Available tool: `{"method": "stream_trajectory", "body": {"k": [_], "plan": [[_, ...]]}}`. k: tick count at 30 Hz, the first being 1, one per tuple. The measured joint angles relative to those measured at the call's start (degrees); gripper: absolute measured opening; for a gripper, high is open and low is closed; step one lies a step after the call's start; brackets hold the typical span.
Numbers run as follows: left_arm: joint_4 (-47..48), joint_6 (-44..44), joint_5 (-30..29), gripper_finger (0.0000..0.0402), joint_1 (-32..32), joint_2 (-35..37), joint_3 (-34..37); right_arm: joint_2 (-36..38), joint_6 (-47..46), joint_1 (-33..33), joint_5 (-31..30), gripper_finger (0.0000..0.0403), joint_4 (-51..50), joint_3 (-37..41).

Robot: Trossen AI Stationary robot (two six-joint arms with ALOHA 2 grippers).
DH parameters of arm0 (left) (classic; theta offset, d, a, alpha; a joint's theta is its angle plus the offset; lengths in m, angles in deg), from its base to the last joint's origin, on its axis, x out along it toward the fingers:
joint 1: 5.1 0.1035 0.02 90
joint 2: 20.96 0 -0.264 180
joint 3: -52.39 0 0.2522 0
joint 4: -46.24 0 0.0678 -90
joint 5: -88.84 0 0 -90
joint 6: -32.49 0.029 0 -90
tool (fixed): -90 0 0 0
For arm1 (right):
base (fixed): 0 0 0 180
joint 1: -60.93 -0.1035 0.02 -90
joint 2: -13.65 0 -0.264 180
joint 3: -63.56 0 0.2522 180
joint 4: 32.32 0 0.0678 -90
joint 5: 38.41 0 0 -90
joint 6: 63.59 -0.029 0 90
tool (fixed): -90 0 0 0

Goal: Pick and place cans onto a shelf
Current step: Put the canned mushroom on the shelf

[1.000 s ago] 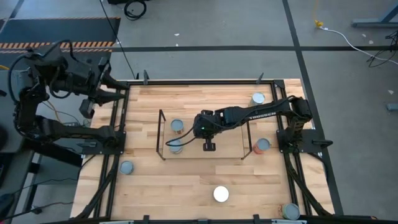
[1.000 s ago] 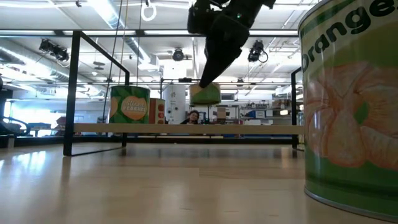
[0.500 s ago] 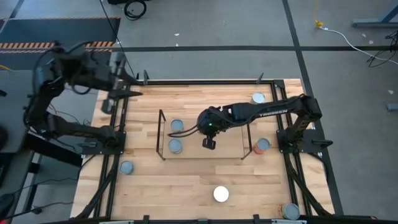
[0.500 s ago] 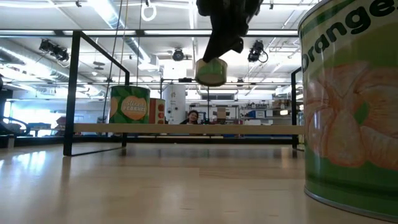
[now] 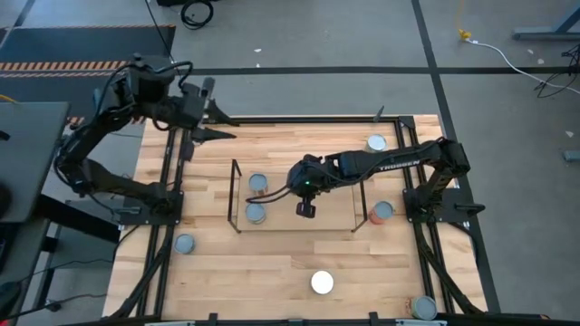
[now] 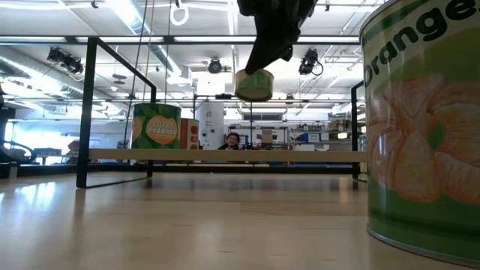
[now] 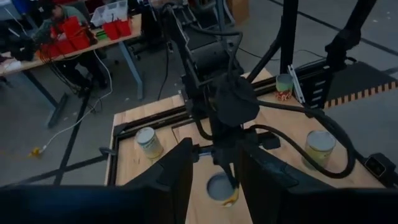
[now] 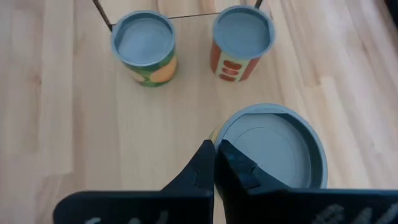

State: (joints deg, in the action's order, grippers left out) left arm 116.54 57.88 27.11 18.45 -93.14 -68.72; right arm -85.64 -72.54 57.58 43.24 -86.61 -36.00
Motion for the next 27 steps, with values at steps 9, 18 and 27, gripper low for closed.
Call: {"method": "stream_trajectory", "body": {"k": [9,18,27], "plan": [[11.8,-11.7,-0.1,0.0128,0.1,3.2,0.0,0.0,13.5,2.2,3.4,0.0008,0.2,0.0],[31.3,-25.1,-5.8,0.0128,-0.7,3.4,0.0,-6.4,25.5,5.7,9.6,0.0008,1.8,0.1],[33.4,-32.7,-7.2,0.0128,-1.0,5.0,0.0,-11.8,27.2,6.1,7.9,0.0008,6.3,0.1]]}}
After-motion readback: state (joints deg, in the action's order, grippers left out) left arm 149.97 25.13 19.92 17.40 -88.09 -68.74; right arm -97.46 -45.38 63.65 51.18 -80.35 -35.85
